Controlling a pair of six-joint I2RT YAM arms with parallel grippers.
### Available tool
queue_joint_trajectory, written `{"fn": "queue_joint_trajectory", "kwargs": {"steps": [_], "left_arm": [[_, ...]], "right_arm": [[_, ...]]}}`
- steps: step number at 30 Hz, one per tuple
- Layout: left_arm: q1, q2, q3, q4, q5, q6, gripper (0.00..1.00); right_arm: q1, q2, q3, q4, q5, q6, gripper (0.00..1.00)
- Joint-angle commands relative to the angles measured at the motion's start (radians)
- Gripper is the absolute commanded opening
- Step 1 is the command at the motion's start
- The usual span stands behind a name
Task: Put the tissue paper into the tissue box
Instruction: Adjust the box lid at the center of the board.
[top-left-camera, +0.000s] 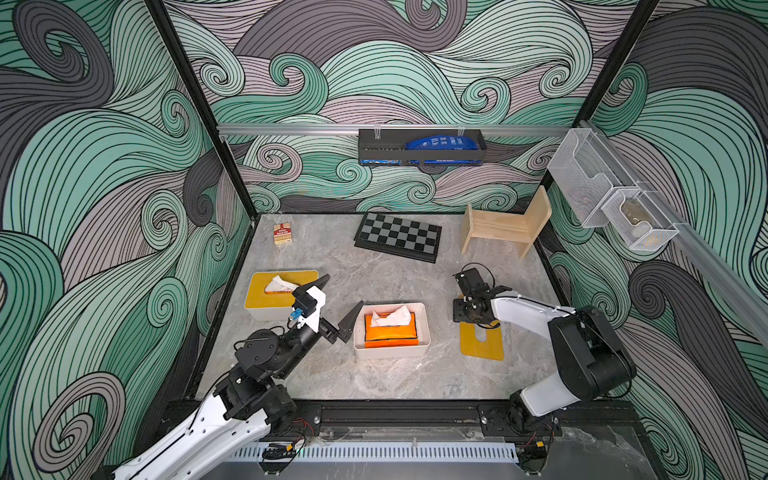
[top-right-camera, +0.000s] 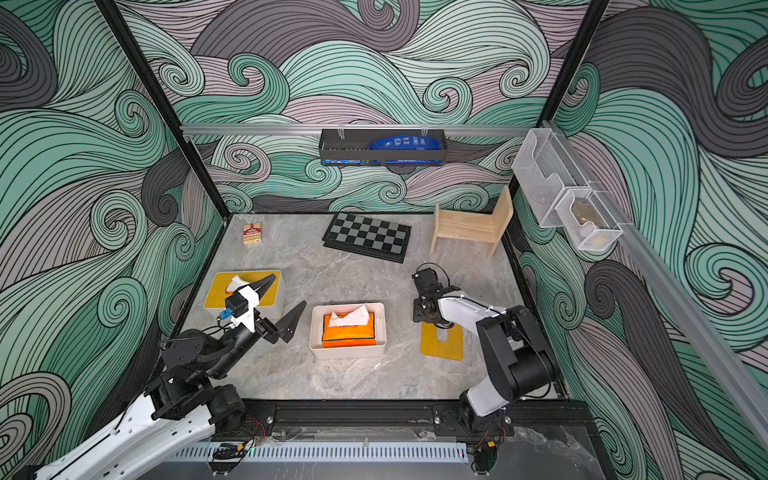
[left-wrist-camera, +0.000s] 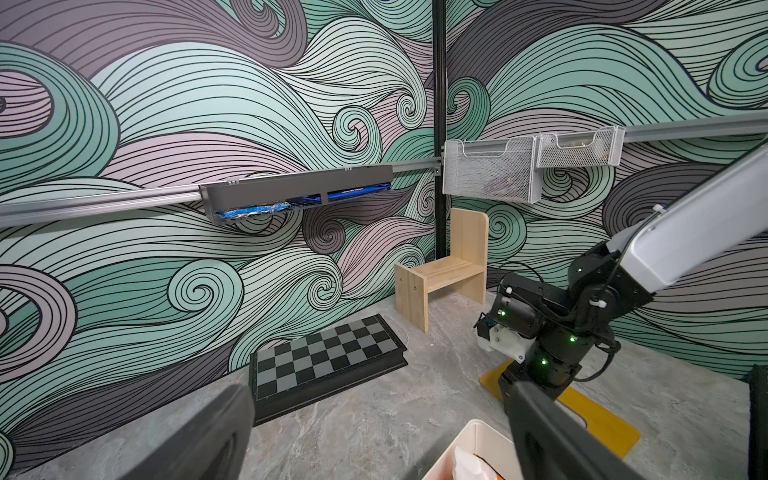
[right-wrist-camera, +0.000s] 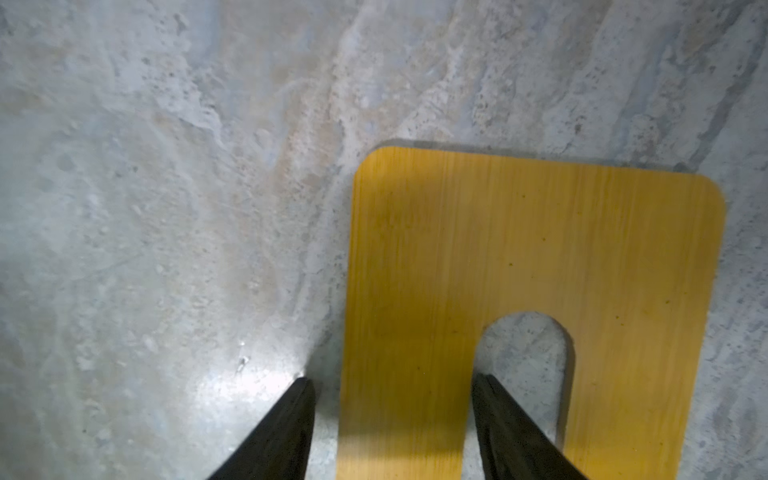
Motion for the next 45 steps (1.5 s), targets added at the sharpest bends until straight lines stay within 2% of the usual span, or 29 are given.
{"fn": "queue_joint_trajectory", "kwargs": {"steps": [1,7,19,26,33,34,36,38,40,45], "left_arm": [[0.012,0.006,-0.003,0.026,0.01,-0.008,0.99],[0.014,0.006,-0.003,0.027,0.011,-0.01,0.99],[0.018,0.005,-0.004,0.025,0.011,-0.01,0.99],[0.02,0.007,-0.005,0.027,0.011,-0.01,0.99],[0.023,0.009,-0.004,0.027,0.014,-0.012,0.99],[0.023,0.01,-0.004,0.027,0.016,-0.013,0.99],[0.023,0.01,-0.005,0.027,0.015,-0.013,0.99],[0.023,0.01,-0.004,0.027,0.016,-0.013,0.99],[0.023,0.008,-0.004,0.025,0.017,-0.013,0.99],[0.022,0.008,-0.004,0.026,0.019,-0.015,0.99]], "right_arm": [[0.012,0.039,0.011,-0.042,0.032,-0.008,0.62],[0.025,0.082,0.018,-0.061,0.075,-0.014,0.59],[0.029,0.109,0.034,-0.066,0.068,-0.029,0.38],[0.032,0.067,0.051,-0.065,0.054,-0.042,0.3],[0.035,0.014,0.063,-0.066,0.043,-0.052,0.29],[0.035,0.01,0.064,-0.066,0.043,-0.054,0.32],[0.035,0.008,0.066,-0.068,0.057,-0.054,0.46],[0.034,0.013,0.062,-0.073,0.078,-0.046,0.51],[0.027,0.024,0.06,-0.076,0.08,-0.039,0.63],[0.01,0.052,0.045,-0.078,0.058,-0.025,0.73]]}}
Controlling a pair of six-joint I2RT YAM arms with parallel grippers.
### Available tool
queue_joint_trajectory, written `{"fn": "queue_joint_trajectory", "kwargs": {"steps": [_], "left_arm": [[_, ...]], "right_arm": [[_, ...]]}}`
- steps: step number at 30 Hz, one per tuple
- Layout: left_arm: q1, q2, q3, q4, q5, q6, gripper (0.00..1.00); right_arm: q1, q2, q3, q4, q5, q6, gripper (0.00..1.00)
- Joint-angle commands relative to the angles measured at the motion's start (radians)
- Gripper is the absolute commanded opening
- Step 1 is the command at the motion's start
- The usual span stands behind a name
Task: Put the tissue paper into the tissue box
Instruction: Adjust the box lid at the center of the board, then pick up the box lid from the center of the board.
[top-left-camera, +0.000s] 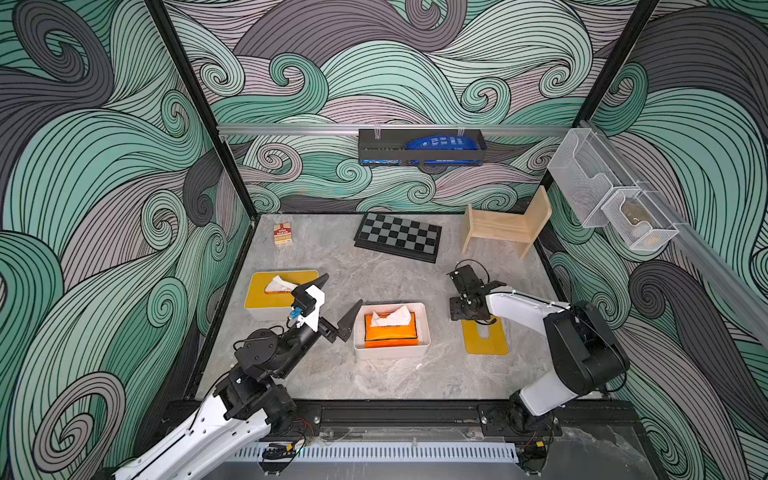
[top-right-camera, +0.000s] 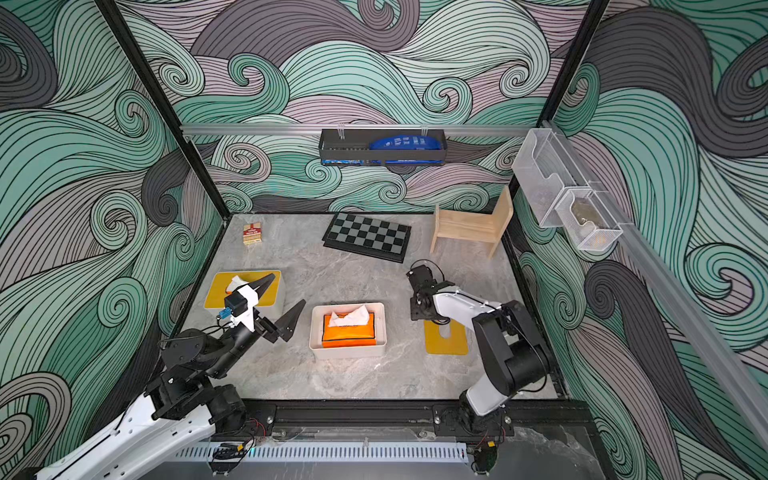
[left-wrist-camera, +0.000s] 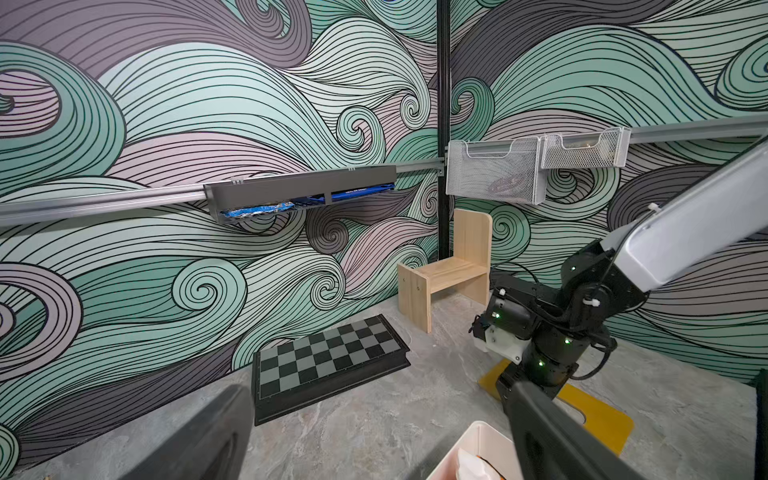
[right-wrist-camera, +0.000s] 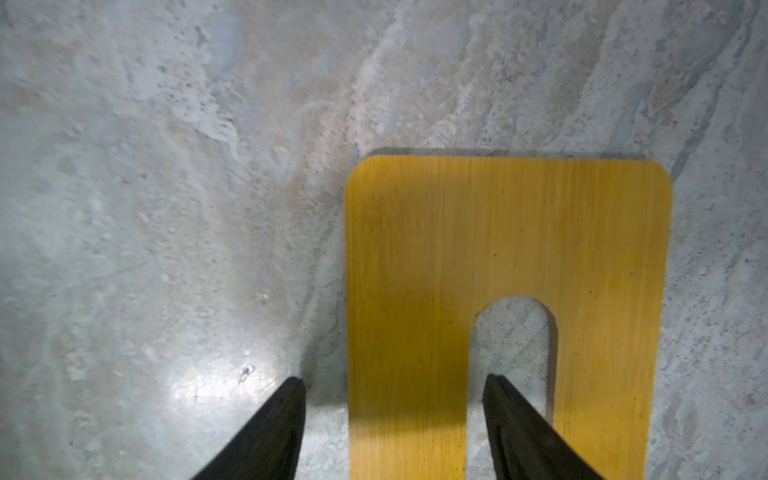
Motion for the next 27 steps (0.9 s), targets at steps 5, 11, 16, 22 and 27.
{"fn": "queue_joint_trajectory", "kwargs": {"steps": [5,11,16,22,27], "left_arm": [[0.011,0.008,-0.004,0.028,0.021,-0.011,0.99],[0.013,0.006,-0.004,0.029,0.025,-0.012,0.99],[0.014,0.002,-0.006,0.028,0.024,-0.012,0.99],[0.014,0.001,-0.006,0.03,0.025,-0.013,0.99],[0.016,-0.003,-0.006,0.028,0.025,-0.012,0.99]], "right_arm": [[-0.014,0.022,-0.025,-0.018,-0.03,0.018,0.74],[-0.014,0.071,-0.025,-0.018,-0.077,0.013,0.7],[-0.016,0.122,0.009,-0.014,-0.114,0.007,0.69],[-0.018,0.209,0.116,0.008,-0.188,-0.006,0.68],[-0.024,0.309,0.241,0.014,-0.232,-0.001,0.67]]}}
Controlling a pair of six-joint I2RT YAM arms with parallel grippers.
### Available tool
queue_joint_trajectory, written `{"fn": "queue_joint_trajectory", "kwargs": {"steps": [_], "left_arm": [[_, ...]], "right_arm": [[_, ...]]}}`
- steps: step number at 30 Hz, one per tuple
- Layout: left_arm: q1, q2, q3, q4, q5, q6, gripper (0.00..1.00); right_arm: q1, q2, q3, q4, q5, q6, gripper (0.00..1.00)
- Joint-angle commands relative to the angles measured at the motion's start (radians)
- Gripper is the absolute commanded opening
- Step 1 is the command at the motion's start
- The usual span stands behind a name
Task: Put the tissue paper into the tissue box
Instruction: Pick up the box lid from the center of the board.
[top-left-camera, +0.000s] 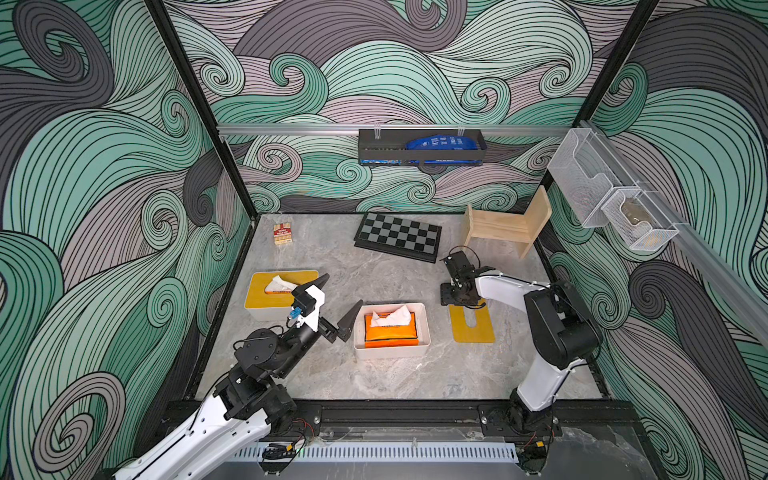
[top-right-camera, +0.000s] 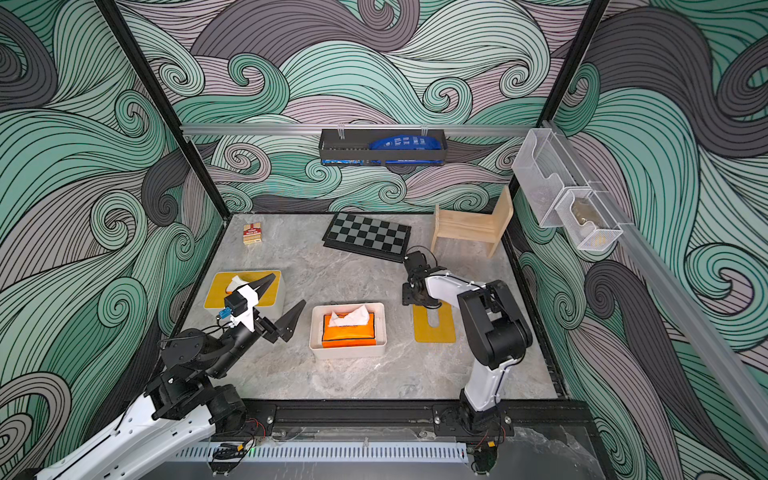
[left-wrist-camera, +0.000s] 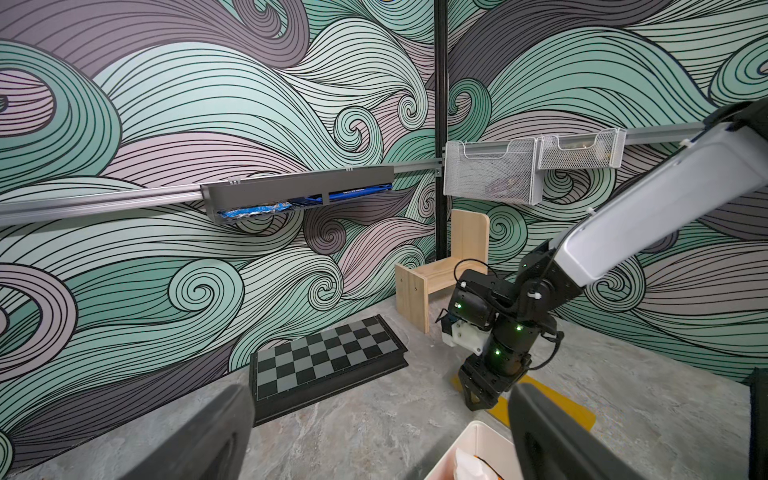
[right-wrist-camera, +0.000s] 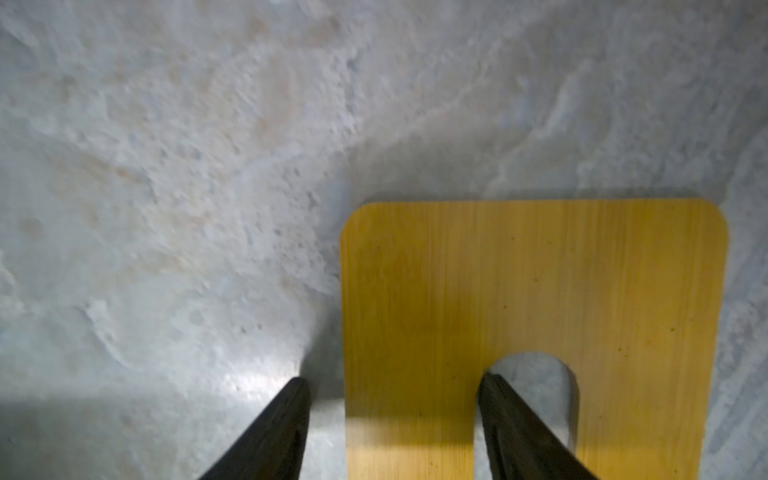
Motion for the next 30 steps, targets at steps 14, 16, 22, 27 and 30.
{"fn": "queue_joint_trajectory", "kwargs": {"steps": [14,16,22,27,30], "left_arm": [[0.012,-0.002,-0.007,0.029,0.014,-0.007,0.99],[0.014,-0.002,-0.008,0.029,0.015,-0.007,0.99],[0.017,-0.002,-0.007,0.031,0.018,-0.01,0.99],[0.017,-0.002,-0.007,0.029,0.019,-0.011,0.99],[0.017,-0.002,-0.007,0.029,0.019,-0.011,0.99]], "right_arm": [[-0.001,0.011,-0.036,-0.021,-0.065,0.002,0.67],[0.003,-0.006,-0.069,-0.022,-0.055,0.003,0.67],[0.031,-0.029,-0.139,-0.021,-0.039,0.013,0.65],[0.052,-0.012,-0.154,-0.028,-0.016,0.015,0.61],[0.068,0.01,-0.143,-0.043,0.006,0.014,0.58]]}}
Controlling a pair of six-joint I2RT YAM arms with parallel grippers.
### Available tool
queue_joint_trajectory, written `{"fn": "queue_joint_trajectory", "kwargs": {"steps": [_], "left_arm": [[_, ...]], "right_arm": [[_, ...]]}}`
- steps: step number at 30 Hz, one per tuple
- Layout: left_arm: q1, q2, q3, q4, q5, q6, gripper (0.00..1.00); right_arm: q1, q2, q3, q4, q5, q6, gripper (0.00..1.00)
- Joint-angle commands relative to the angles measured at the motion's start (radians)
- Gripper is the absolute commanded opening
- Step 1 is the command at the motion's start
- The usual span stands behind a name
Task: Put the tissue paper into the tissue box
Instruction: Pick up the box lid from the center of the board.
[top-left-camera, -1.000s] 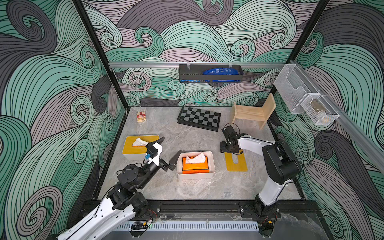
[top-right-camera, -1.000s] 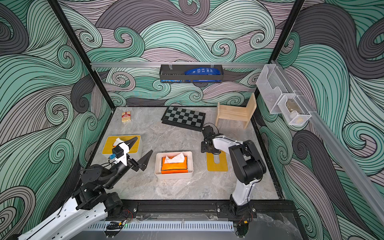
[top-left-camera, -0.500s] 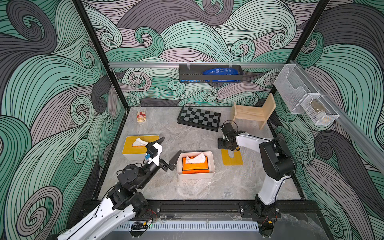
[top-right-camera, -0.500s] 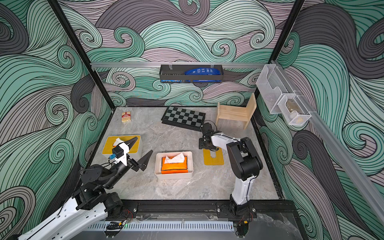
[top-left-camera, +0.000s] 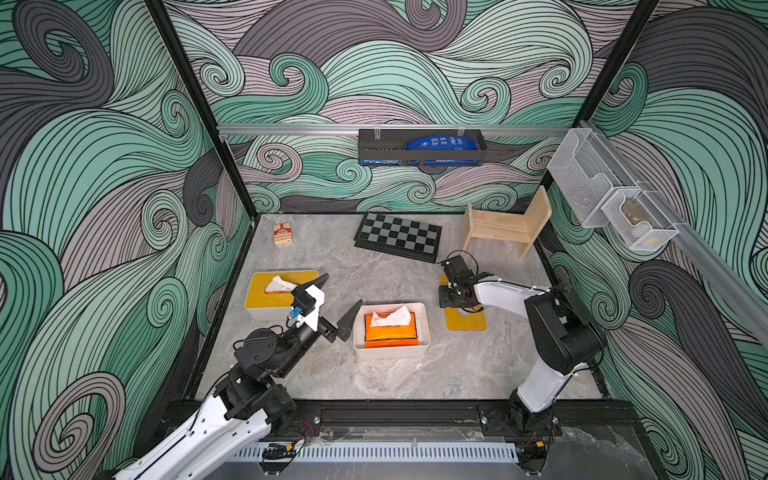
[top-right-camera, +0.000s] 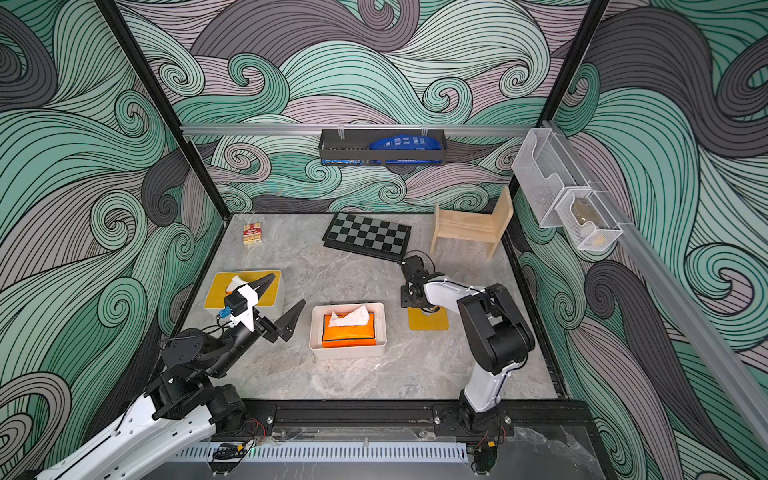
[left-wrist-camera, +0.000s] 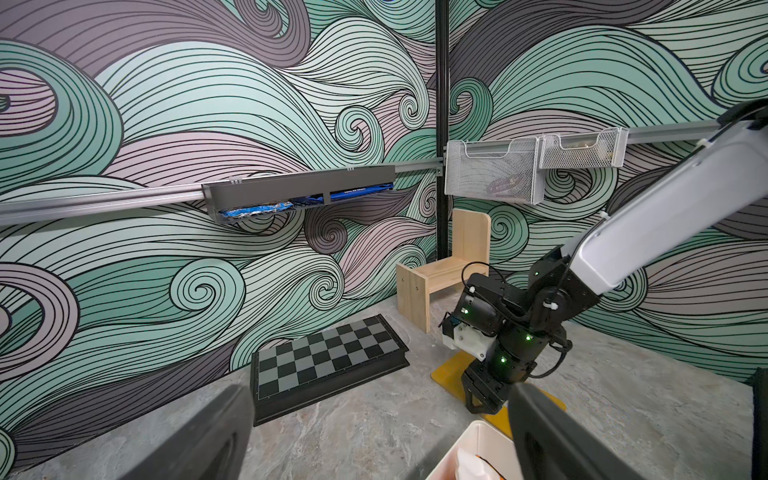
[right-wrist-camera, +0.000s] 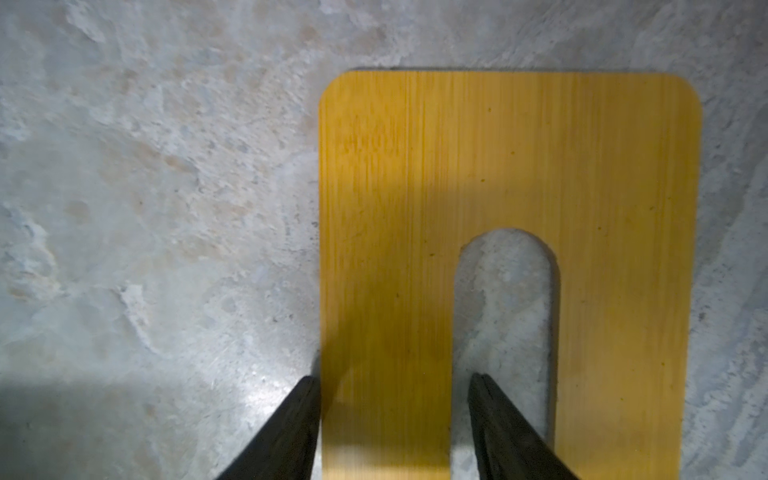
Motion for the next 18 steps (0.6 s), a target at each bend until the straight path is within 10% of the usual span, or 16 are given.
{"fn": "queue_joint_trajectory", "kwargs": {"steps": [1,18], "left_arm": [[0.006,-0.002,-0.007,0.029,0.01,-0.01,0.99],[0.007,0.004,-0.007,0.029,0.009,-0.009,0.99]], "right_arm": [[0.029,0.077,-0.04,-0.129,-0.025,0.011,0.58],[0.036,0.139,-0.033,-0.139,-0.045,-0.016,0.42]]}}
